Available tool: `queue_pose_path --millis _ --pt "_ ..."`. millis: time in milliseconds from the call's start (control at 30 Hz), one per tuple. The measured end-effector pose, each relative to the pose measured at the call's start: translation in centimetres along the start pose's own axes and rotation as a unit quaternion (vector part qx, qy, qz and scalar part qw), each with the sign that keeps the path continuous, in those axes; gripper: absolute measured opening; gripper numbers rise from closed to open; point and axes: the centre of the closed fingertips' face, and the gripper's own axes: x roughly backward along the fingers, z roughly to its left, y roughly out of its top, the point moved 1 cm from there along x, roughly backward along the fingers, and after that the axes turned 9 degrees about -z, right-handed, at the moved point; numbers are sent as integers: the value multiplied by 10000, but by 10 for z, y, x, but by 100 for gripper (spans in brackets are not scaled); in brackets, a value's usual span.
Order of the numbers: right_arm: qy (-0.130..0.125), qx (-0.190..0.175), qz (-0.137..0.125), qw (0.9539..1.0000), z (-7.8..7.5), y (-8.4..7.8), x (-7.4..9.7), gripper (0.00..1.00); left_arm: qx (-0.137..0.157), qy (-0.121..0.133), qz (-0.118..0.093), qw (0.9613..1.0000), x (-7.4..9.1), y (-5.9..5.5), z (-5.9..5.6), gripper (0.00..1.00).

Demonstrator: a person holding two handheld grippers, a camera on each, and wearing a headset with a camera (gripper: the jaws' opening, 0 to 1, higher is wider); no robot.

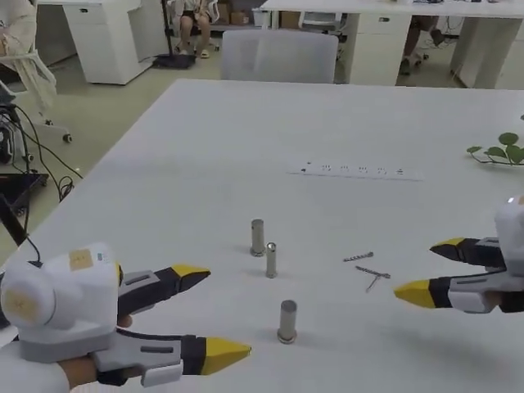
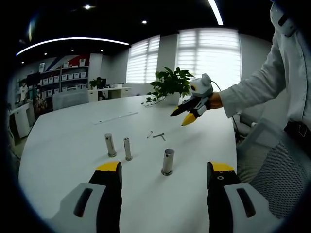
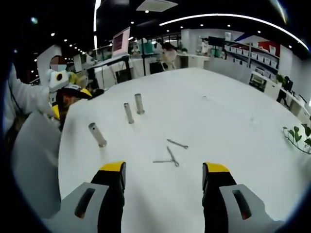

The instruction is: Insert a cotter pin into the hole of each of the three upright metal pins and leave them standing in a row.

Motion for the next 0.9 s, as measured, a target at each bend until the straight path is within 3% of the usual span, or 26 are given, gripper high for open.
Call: queue_pose_path --millis 533,800,900 --pt "301 527 386 9974 -32 3 -35 40 70 262 52 9996 14 -3 5 70" --pt "584 981 646 9914 -41 1 -53 29 99 344 68 9993 17 -5 7 70" --pt "749 1217 748 9869 -42 -2 -61 26 108 360 67 9993 18 -5 8 70"
